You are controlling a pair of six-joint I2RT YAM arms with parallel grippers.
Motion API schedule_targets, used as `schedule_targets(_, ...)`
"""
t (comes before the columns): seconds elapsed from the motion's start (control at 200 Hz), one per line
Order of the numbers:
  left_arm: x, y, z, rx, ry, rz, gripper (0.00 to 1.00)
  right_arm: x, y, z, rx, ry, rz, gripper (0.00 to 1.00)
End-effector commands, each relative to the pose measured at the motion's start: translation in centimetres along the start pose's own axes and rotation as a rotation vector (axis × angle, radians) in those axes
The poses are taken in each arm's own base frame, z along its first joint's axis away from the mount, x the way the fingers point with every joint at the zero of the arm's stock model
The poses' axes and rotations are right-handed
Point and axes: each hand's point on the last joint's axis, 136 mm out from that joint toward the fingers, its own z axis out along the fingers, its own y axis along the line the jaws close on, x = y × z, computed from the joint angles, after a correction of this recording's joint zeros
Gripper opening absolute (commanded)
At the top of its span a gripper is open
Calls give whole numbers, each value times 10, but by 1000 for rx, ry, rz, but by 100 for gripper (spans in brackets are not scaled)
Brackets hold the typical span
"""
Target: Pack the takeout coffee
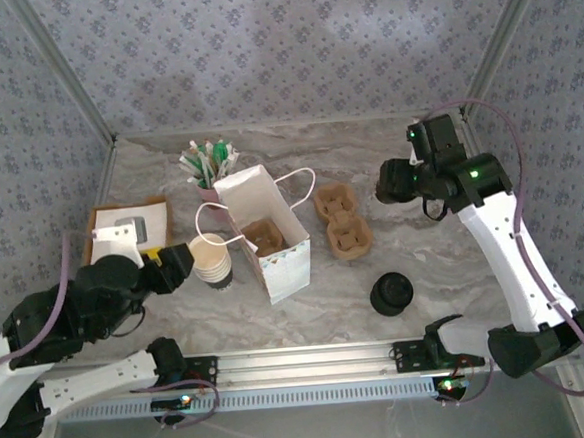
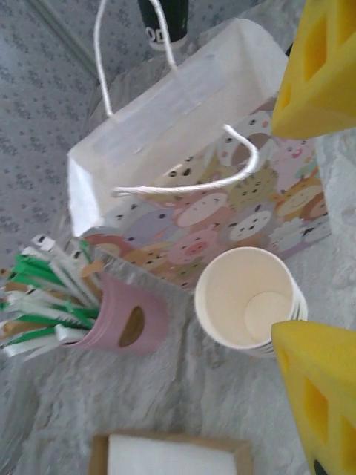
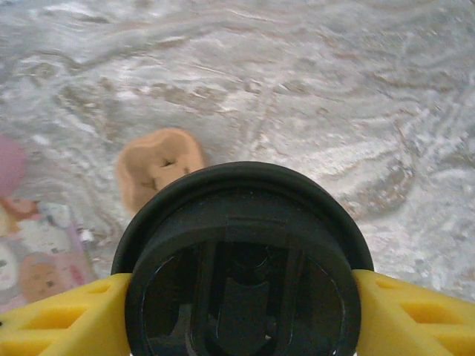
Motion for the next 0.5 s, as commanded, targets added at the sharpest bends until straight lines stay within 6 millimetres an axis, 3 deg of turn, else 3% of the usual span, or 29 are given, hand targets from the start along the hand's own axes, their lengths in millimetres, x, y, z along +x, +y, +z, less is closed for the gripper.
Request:
schedule_targets(0.0,-20,3,-1,-100,-37,115,68,-4,20,-25,-79,-13,-66,69)
schedule_targets(0.2,-47,-25,11,-85,-24,117,73,-11,56,-53,-181,-47,-152,69)
schedule_targets(0.495,-66,-54,80,26,188,10,77,-13,95,-100,-335,-125,-269,70)
